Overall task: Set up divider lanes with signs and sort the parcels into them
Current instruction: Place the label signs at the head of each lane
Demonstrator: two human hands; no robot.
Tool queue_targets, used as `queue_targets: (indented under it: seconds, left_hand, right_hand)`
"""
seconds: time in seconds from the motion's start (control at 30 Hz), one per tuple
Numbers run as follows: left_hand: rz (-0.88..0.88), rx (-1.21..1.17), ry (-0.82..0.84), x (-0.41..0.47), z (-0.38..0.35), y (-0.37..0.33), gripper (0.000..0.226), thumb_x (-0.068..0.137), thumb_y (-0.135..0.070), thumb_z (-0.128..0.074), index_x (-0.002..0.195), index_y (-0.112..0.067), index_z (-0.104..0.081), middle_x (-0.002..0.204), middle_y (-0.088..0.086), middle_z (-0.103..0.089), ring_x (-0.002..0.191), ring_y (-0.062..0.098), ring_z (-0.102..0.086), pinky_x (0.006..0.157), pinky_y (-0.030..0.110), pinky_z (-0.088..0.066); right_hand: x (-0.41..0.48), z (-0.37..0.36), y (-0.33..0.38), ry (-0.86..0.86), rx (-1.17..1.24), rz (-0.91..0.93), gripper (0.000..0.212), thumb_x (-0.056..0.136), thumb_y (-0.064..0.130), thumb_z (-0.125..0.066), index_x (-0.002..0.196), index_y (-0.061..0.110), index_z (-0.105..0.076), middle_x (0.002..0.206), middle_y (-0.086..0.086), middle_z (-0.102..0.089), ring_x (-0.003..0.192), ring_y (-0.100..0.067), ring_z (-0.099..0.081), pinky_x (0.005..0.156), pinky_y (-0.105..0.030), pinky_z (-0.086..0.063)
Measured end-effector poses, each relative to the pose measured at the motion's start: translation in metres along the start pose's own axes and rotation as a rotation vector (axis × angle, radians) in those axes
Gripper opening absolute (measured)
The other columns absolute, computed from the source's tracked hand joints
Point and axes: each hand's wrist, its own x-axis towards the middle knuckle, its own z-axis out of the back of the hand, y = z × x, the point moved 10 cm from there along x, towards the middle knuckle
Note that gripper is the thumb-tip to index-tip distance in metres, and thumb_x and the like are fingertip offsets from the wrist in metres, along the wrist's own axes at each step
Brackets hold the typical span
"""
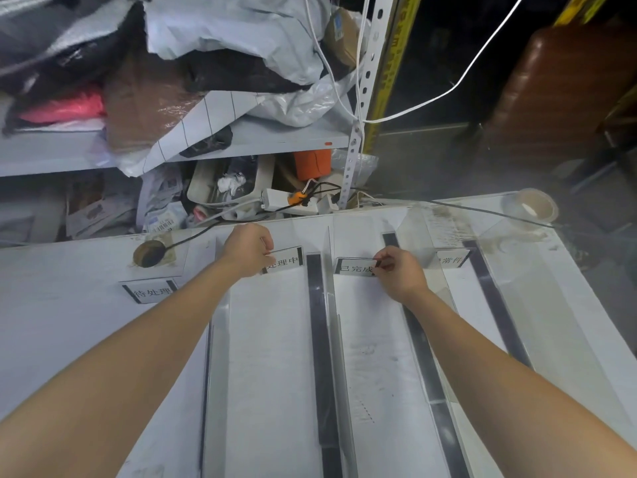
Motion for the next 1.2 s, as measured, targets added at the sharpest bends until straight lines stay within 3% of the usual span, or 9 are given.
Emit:
queue_targets:
  seconds: [0.07,0.13,0.23,0.37,0.5,0.53,0.7,1.03,1.2]
  left_hand:
    - [0.023,-0.066,0.037,-0.004,0.001,-0.001,0.037,0.069,-0.012,-0.089,0.100,-0.010,-0.069,0.095,0.009,-0.071,0.087,0.023,-0.068,0.080,0.036,-0.058]
    - [0.017,-0.191,0.090,-0.011,0.006,-0.006,0.060,0.066,-0.013,-0.091,0.119,-0.005,-0.064,0.113,0.014,-0.067,0.101,0.027,-0.066,0.092,0.042,-0.055]
    - [-0.049,-0.158,0.081,-0.031,0.025,-0.024,0.065,0.076,-0.017,-0.084,0.134,-0.004,-0.056,0.128,0.011,-0.059,0.116,0.024,-0.059,0.099,0.034,-0.049]
    - [-0.154,0.089,-0.085,-0.072,0.074,-0.046,0.053,0.084,-0.033,-0.075,0.131,-0.015,-0.061,0.129,0.006,-0.064,0.116,0.023,-0.060,0.099,0.038,-0.049]
    - [-0.153,0.271,-0.216,-0.130,0.118,-0.048,0.043,0.090,-0.045,-0.062,0.123,-0.017,-0.061,0.113,0.007,-0.068,0.100,0.027,-0.061,0.070,0.032,-0.044]
    - [-0.152,0.321,-0.249,-0.147,0.127,-0.048,0.046,0.091,-0.049,-0.060,0.125,-0.018,-0.059,0.113,0.006,-0.068,0.100,0.026,-0.061,0.069,0.032,-0.044]
    - [-0.049,0.396,-0.343,-0.251,0.165,-0.027,0.066,0.088,-0.058,-0.059,0.141,-0.022,-0.047,0.136,0.003,-0.058,0.122,0.027,-0.055,0.093,0.042,-0.051]
    - [0.163,0.474,-0.469,-0.438,0.209,0.063,0.068,0.092,-0.053,-0.055,0.148,-0.020,-0.037,0.146,0.004,-0.049,0.129,0.026,-0.050,0.096,0.039,-0.048]
    - [0.241,0.509,-0.524,-0.506,0.235,0.131,0.062,0.090,-0.054,-0.057,0.141,-0.021,-0.044,0.129,0.004,-0.059,0.113,0.024,-0.059,0.087,0.040,-0.054]
  right_hand:
    - [-0.005,0.003,0.008,0.012,-0.041,0.020,0.019,0.087,0.004,-0.069,0.097,0.020,-0.064,0.090,-0.002,-0.066,0.085,-0.019,-0.062,0.072,-0.025,-0.049]
    - [-0.012,0.010,0.024,0.005,-0.088,0.083,0.025,0.087,0.013,-0.074,0.110,0.015,-0.065,0.099,-0.001,-0.066,0.090,-0.017,-0.060,0.080,-0.026,-0.048]
    - [-0.029,0.027,0.055,-0.011,-0.150,0.165,0.033,0.089,0.020,-0.073,0.120,0.014,-0.064,0.111,0.000,-0.065,0.095,-0.014,-0.056,0.080,-0.022,-0.041]
    - [-0.061,0.046,0.101,-0.016,-0.287,0.269,0.037,0.092,0.026,-0.068,0.127,0.016,-0.060,0.122,-0.002,-0.065,0.101,-0.019,-0.059,0.083,-0.028,-0.045]
    - [-0.112,0.052,0.151,-0.015,-0.469,0.396,0.045,0.094,0.030,-0.064,0.136,0.019,-0.054,0.132,-0.003,-0.062,0.118,-0.026,-0.058,0.096,-0.039,-0.049]
    - [-0.126,0.054,0.164,-0.033,-0.501,0.437,0.044,0.094,0.030,-0.063,0.136,0.020,-0.054,0.132,-0.003,-0.062,0.121,-0.026,-0.057,0.097,-0.041,-0.049]
    - [-0.202,0.052,0.210,-0.093,-0.578,0.582,0.042,0.092,0.031,-0.063,0.132,0.023,-0.053,0.125,-0.003,-0.064,0.115,-0.028,-0.058,0.091,-0.041,-0.048]
    - [-0.346,-0.030,0.262,0.054,-0.575,0.718,0.051,0.090,0.026,-0.059,0.140,0.024,-0.048,0.132,-0.002,-0.062,0.122,-0.028,-0.055,0.090,-0.038,-0.048]
    - [-0.403,-0.088,0.306,0.097,-0.591,0.796,0.047,0.088,0.028,-0.060,0.135,0.028,-0.052,0.134,-0.002,-0.061,0.123,-0.027,-0.055,0.092,-0.040,-0.050]
